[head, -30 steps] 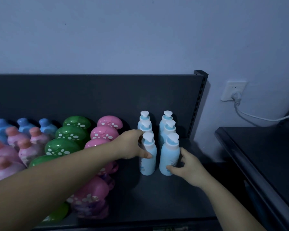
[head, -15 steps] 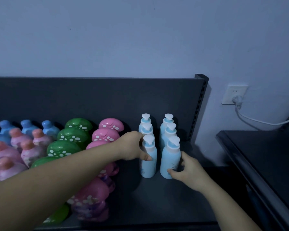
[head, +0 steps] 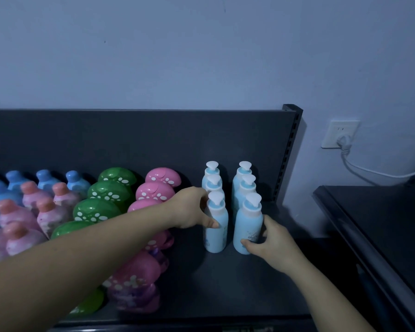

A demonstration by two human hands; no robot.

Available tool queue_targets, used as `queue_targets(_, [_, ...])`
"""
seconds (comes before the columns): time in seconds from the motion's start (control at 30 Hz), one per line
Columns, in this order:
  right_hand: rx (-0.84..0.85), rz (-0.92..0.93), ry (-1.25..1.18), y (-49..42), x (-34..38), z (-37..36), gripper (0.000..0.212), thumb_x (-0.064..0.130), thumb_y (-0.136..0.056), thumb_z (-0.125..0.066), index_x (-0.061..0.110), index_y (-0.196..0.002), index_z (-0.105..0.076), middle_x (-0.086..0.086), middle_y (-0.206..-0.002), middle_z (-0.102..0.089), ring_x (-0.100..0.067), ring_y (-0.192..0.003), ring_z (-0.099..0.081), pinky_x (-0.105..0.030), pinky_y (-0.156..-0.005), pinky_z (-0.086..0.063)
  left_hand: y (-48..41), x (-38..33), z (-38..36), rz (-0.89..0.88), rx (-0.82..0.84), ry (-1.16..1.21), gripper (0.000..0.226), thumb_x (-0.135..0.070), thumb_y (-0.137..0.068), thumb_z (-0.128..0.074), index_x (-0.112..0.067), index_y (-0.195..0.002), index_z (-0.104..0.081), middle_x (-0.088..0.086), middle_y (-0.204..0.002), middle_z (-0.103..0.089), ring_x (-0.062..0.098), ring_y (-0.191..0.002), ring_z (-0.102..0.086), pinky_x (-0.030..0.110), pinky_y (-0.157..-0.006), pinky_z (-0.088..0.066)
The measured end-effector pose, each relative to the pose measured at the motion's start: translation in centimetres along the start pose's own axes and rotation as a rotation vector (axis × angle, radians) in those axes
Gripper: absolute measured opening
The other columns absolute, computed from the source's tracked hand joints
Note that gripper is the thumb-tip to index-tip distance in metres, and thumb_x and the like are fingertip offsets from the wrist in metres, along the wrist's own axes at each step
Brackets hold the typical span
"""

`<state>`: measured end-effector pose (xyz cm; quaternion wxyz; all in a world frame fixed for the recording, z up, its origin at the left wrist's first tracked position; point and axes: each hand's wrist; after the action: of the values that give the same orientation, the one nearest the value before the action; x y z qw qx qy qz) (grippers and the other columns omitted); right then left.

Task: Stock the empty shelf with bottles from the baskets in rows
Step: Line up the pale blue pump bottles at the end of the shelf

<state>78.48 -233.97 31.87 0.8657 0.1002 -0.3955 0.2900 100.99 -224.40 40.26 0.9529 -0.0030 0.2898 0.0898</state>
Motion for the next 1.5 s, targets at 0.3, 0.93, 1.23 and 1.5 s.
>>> queue_targets(0.3, [-0.011, -0.024, -0.014, 0.1, 0.1, -0.4, 0.051, 0.035, -0.068, -0.081, 0.032, -0.113, -0.056, 0.018, -0.106, -0.063, 0.002, -0.094, -0.06, -0.023, -0.079, -0.051, 0.2, 0.0, 0.0, 0.01, 0.003, -0.04, 0.04, -0.04, -0.071, -0.085, -0.025, -0.077, -0.048, -0.011, -0.076, -0.049, 0.005, -0.066, -0.045, 0.017, -0.055, -0.035])
queue_targets(0.93, [0.196, -0.146, 0.041, 1.1, 0.9, 2.8, 0.101, 0.047, -0.068, -0.083, 0.032, -0.15, -0.025, 0.011, -0.146, -0.041, -0.011, -0.134, -0.043, -0.034, -0.111, -0.038, 1.2, 0.0, 0.6, 0.033, 0.063, 0.108, 0.064, -0.034, -0.072, -0.086, -0.022, -0.122, -0.047, -0.005, -0.114, -0.059, 0.015, -0.103, -0.062, 0.033, -0.092, -0.053])
queue_targets(1.23, [-0.14, -0.265, 0.341, 1.3, 3.7, 8.8, 0.079, 0.036, -0.086, -0.069, 0.012, -0.151, -0.03, -0.009, -0.152, -0.04, -0.028, -0.135, -0.042, -0.036, -0.108, -0.035, 3.2, 0.6, 1.9, 0.001, 0.067, 0.045, 0.069, -0.018, -0.084, -0.072, -0.018, -0.144, -0.037, 0.001, -0.141, -0.046, 0.015, -0.122, -0.05, 0.027, -0.102, -0.044])
queue_targets(1.5, [-0.224, -0.024, 0.538, 1.3, 14.4, 4.7, 0.065, 0.039, -0.088, -0.061, 0.017, -0.145, -0.037, -0.004, -0.149, -0.041, -0.031, -0.128, -0.046, -0.044, -0.098, -0.043, 8.1, 2.6, 7.8, -0.061, -0.206, -0.153, 0.074, -0.026, -0.085, -0.067, -0.018, -0.15, -0.032, 0.003, -0.151, -0.038, 0.018, -0.136, -0.039, 0.022, -0.106, -0.031])
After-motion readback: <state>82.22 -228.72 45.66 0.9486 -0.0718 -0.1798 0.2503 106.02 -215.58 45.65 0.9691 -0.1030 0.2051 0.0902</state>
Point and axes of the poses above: each hand's wrist, its own y-axis away from the middle knuckle, its own z-axis out of the back of the hand, x = y × z
